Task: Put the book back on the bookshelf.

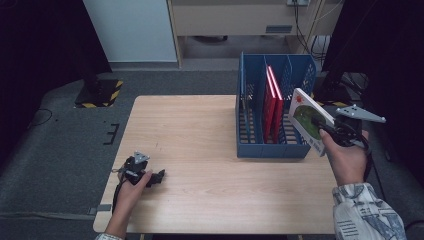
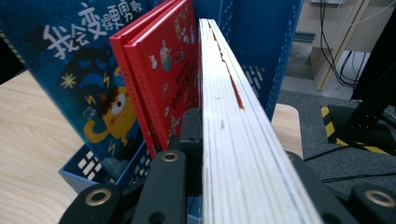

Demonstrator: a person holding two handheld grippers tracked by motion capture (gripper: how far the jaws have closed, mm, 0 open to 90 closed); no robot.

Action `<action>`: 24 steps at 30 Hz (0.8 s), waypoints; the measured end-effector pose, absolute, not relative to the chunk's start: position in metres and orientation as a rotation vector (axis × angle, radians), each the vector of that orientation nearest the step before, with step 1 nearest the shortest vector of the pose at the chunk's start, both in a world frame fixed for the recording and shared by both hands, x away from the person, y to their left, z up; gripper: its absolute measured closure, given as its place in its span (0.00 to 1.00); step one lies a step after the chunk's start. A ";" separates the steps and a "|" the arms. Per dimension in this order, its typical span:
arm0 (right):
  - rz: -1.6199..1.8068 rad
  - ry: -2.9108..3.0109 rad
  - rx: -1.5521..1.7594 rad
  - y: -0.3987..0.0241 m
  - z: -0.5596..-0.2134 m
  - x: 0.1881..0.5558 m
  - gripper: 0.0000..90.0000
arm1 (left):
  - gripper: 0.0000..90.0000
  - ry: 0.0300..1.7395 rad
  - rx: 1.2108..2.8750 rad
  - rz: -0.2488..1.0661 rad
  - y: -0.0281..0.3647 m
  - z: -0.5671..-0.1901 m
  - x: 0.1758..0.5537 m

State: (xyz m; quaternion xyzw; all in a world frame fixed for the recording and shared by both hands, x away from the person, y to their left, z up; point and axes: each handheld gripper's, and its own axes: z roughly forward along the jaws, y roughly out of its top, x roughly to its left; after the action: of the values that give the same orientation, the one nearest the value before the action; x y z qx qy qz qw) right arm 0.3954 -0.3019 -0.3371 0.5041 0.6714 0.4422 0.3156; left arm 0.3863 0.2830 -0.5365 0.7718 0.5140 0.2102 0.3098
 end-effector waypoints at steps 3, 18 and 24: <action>1.161 1.757 1.342 -0.303 -0.339 0.400 0.84 | 0.00 1.356 2.039 0.554 0.283 -0.537 0.387; 1.137 1.730 1.361 -0.299 -0.345 0.418 0.84 | 0.00 1.353 2.039 0.553 0.283 -0.537 0.387; 1.120 1.726 1.373 -0.299 -0.348 0.426 0.84 | 0.00 1.353 2.040 0.553 0.283 -0.537 0.387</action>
State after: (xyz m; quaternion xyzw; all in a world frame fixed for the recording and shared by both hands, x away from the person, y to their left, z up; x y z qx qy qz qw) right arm 0.4261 -0.2987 -0.3483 0.5244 0.6591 0.4277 0.3281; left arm 0.3868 0.2826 -0.5366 0.7725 0.5126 0.2093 0.3109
